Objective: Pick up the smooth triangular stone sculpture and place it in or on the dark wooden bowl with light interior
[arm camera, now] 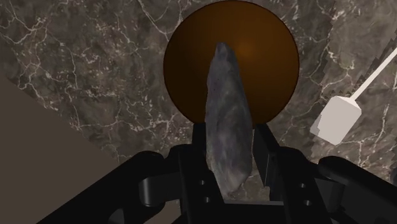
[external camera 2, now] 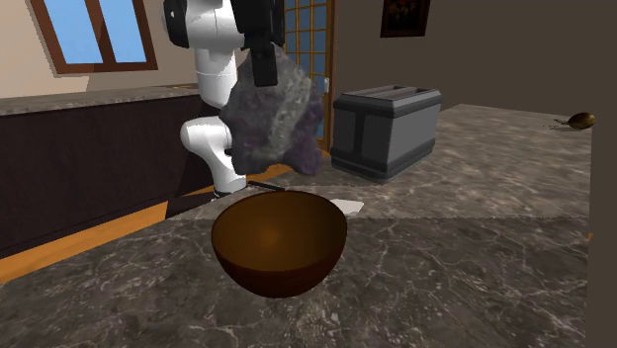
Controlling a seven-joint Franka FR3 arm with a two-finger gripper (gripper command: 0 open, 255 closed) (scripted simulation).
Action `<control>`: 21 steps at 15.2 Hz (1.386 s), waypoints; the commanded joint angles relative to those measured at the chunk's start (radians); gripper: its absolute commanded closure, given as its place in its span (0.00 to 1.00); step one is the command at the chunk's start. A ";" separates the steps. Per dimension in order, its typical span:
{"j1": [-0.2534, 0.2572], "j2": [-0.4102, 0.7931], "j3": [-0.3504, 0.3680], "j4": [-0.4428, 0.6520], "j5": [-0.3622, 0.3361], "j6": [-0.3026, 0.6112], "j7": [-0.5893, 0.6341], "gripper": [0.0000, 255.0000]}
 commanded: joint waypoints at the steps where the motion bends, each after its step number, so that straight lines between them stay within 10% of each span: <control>1: 0.001 -0.023 0.000 -0.062 -0.003 0.040 -0.001 1.00; 20: 0.007 -0.104 0.003 -0.335 -0.012 0.233 0.000 1.00; 21: 0.007 -0.104 0.003 -0.335 -0.012 0.232 0.000 0.00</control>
